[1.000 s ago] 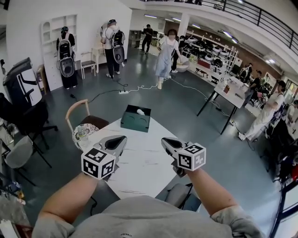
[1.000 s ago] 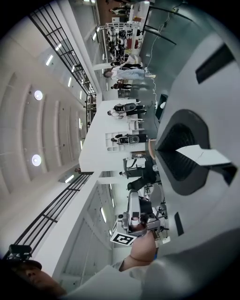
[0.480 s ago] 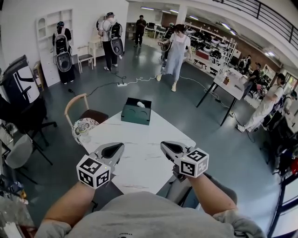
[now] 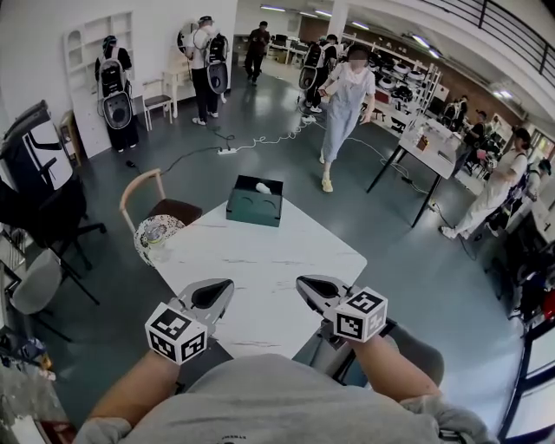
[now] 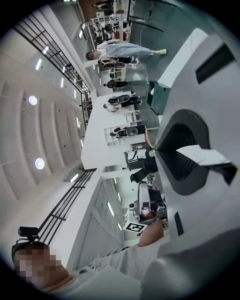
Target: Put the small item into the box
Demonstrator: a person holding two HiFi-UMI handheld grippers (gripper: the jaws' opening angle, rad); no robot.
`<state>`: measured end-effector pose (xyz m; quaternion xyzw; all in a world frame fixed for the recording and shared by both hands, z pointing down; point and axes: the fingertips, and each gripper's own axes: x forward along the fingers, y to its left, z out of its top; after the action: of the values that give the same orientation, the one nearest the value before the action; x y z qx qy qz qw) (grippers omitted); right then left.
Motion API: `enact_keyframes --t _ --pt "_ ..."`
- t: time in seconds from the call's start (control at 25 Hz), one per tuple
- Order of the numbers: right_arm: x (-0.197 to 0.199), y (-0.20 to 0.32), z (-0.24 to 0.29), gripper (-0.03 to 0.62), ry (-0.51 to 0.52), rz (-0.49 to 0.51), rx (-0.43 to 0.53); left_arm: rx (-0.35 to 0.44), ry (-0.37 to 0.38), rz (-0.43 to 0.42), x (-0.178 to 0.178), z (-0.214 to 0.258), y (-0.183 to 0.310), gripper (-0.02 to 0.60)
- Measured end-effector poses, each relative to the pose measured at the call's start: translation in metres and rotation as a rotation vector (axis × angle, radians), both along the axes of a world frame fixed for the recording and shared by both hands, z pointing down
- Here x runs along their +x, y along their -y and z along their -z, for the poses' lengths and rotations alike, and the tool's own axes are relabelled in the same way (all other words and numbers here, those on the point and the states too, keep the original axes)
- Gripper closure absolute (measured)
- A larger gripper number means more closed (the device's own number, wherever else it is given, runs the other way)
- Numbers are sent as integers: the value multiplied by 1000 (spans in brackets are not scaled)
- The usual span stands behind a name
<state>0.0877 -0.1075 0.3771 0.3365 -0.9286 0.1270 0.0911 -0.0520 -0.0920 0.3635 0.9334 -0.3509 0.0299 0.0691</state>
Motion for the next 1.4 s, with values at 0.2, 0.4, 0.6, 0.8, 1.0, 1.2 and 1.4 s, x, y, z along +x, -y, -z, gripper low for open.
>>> enact_keyframes --t 0.2,0.4,0.6,0.8,1.0,1.2,1.4 --pt "-8 -8 -8 585 40 19 -38 -13 0 -19 3 -6 -6 576" --pt "-8 -13 -13 585 36 36 -49 -31 -7 -25 7 -10 -11 575" --pt "-10 -10 -16 586 3 44 -42 -25 -10 -22 5 -7 -6 575" --pt "-10 -8 -20 586 -9 59 -42 -31 -14 -18 6 -11 -3 576" --pt "-14 -5 -18 586 -13 64 -43 -39 -17 -18 5 -12 0 576" --pt "-12 -3 -18 586 -15 64 -40 -42 -22 -20 7 -12 3 576" --pt "-5 -7 -20 586 -11 57 -42 -42 -23 -24 13 -14 -1 575"
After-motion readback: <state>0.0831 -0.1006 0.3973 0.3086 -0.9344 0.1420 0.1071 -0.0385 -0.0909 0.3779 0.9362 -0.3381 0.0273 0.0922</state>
